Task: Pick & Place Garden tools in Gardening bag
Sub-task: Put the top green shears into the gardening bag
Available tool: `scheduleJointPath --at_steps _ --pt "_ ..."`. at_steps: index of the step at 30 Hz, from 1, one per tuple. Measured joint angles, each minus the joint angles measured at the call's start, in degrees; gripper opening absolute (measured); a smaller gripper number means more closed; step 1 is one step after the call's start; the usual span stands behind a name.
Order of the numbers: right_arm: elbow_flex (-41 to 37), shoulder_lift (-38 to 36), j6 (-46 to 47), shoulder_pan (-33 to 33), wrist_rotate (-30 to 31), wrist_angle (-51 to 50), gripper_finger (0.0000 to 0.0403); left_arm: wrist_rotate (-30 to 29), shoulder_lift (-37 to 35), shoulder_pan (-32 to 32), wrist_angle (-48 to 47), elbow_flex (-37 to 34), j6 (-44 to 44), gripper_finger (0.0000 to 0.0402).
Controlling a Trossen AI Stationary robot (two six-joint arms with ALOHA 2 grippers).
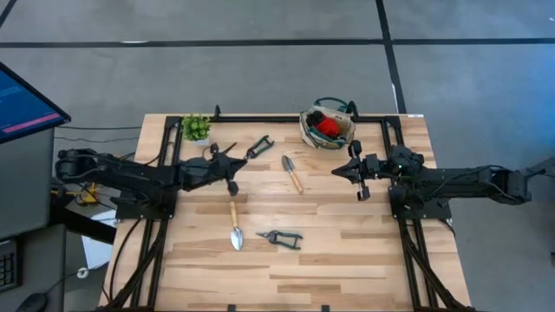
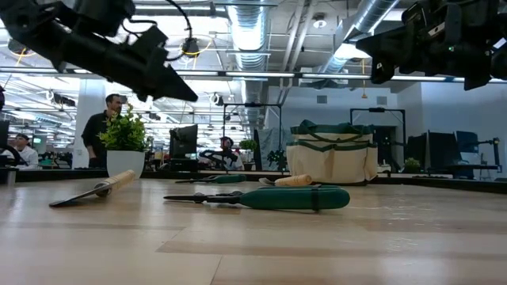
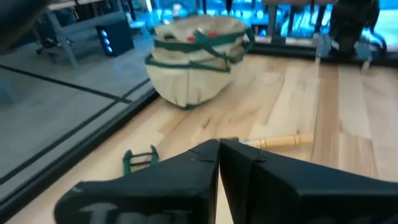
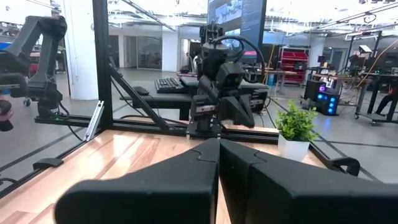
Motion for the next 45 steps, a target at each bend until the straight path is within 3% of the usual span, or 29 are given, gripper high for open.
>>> scheduleJointPath --at_steps 7,14,23,32,45 --pt "0.00 0.00 -0.80 -0.07 0.04 0.00 0.0000 -1.15 9.17 1.55 -0.04 3.50 -0.35 0.0003" --pt "0.00 0.00 -2.74 -0.15 2.75 0.00 0.0000 -1.16 13.41 3.93 -0.02 5.24 -2.40 0.0006" --pt "0.00 -0.02 -3.92 -1.60 3.05 0.01 0.0000 0.24 14.27 7.66 -0.03 7.73 -1.41 0.0062" --pt "0.00 0.00 -3.92 -2.03 3.04 0.02 0.0000 7.59 14.27 12.17 -0.04 8.41 -0.18 0.0128" --pt "0.00 0.00 -3.95 -2.03 3.06 0.06 0.0000 10.45 14.27 13.52 0.57 8.41 -4.61 0.0138"
